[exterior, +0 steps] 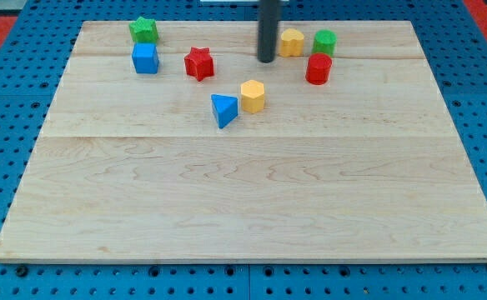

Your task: Separate blue triangle and hexagon

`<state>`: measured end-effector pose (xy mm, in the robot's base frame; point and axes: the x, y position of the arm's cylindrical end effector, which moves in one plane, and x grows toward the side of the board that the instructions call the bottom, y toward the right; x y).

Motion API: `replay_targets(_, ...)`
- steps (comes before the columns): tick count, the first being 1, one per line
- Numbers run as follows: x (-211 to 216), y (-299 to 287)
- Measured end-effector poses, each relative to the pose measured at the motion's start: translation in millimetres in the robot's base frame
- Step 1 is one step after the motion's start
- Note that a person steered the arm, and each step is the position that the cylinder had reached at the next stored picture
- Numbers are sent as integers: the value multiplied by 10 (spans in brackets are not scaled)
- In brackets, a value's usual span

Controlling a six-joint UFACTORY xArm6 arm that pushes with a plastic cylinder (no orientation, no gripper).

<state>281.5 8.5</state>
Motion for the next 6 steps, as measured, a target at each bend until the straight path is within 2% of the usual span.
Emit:
replay_targets(1, -295, 86)
replay_targets(2, -480, 601)
replay_targets(3, -415, 1018)
replay_targets(4, -272, 448)
replay_targets(5, 157, 11)
replay_targets(6, 795, -180)
